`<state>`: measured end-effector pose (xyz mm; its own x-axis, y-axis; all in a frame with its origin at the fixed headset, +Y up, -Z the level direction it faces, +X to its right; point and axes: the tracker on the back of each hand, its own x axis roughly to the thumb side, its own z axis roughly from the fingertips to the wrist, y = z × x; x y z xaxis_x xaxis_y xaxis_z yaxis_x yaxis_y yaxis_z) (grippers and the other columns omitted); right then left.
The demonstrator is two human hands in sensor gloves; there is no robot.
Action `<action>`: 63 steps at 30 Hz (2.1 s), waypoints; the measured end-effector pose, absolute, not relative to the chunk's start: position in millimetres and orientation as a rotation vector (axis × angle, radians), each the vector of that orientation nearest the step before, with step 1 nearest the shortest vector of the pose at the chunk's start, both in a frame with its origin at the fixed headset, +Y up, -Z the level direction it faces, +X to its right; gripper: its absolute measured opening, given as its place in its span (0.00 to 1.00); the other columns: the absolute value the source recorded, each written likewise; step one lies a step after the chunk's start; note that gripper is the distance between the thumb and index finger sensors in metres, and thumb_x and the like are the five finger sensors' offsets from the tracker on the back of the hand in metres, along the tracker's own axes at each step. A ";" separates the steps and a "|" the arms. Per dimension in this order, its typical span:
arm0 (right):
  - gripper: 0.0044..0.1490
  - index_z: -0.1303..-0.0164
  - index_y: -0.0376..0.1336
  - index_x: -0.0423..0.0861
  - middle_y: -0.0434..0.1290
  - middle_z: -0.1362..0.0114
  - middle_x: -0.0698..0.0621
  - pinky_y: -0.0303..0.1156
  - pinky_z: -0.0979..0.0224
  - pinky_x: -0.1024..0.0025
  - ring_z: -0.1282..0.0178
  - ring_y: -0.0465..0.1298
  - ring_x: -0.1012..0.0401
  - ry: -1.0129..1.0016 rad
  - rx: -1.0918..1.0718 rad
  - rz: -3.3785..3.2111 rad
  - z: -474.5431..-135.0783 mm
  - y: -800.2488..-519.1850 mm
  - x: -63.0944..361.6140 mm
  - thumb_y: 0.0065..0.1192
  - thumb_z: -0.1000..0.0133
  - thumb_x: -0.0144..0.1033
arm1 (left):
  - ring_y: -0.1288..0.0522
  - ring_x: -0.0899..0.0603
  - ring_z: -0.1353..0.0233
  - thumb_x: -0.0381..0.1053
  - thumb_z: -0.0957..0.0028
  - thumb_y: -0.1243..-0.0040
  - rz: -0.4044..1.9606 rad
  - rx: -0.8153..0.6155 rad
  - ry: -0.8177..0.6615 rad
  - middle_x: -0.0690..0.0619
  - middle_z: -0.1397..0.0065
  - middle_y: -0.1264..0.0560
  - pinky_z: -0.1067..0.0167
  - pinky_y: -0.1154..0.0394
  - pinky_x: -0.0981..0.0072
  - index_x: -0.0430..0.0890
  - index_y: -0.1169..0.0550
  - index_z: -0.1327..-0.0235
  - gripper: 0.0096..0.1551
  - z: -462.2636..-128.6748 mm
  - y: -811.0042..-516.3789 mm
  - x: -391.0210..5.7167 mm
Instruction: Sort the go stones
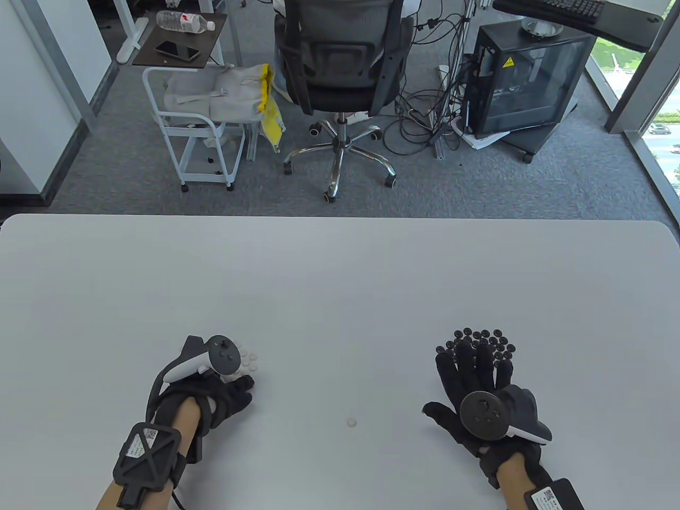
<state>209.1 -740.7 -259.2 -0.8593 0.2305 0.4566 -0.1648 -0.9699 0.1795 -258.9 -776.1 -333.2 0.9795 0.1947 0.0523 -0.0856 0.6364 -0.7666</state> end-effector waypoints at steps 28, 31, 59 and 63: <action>0.56 0.11 0.31 0.29 0.25 0.18 0.17 0.26 0.36 0.12 0.26 0.23 0.23 0.188 0.721 2.820 -258.2 -738.6 212.1 0.36 0.33 0.57 | 0.80 0.24 0.28 0.65 0.47 0.60 -0.050 -0.867 -0.664 0.38 0.21 0.76 0.46 0.74 0.16 0.60 0.36 0.18 0.39 -302.7 -756.8 -63.8; 0.57 0.11 0.31 0.29 0.25 0.18 0.17 0.26 0.36 0.12 0.26 0.23 0.23 0.189 0.720 2.818 -258.1 -738.2 212.7 0.37 0.33 0.57 | 0.80 0.24 0.29 0.65 0.48 0.61 -0.075 -0.887 -0.674 0.39 0.21 0.76 0.46 0.74 0.16 0.60 0.37 0.18 0.40 -300.6 -766.5 -55.7; 0.57 0.11 0.31 0.29 0.26 0.18 0.17 0.26 0.36 0.12 0.26 0.23 0.23 0.213 0.720 2.812 -259.8 -740.1 213.7 0.36 0.33 0.58 | 0.82 0.25 0.29 0.65 0.48 0.60 0.141 -0.865 -0.118 0.41 0.21 0.76 0.46 0.76 0.17 0.59 0.31 0.20 0.39 -364.1 -765.4 -229.3; 0.57 0.11 0.31 0.29 0.26 0.18 0.17 0.26 0.36 0.12 0.26 0.23 0.23 0.223 0.721 2.807 -259.6 -740.4 212.7 0.36 0.33 0.57 | 0.82 0.25 0.29 0.65 0.48 0.60 0.173 -0.853 -0.105 0.40 0.21 0.77 0.46 0.76 0.17 0.58 0.33 0.19 0.40 -363.9 -761.0 -234.0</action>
<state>212.7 -740.4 -259.6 -0.8512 0.2624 0.4546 -0.1873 -0.9609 0.2040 -234.0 -761.0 -363.9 0.9808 0.1935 0.0225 -0.1099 0.6449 -0.7564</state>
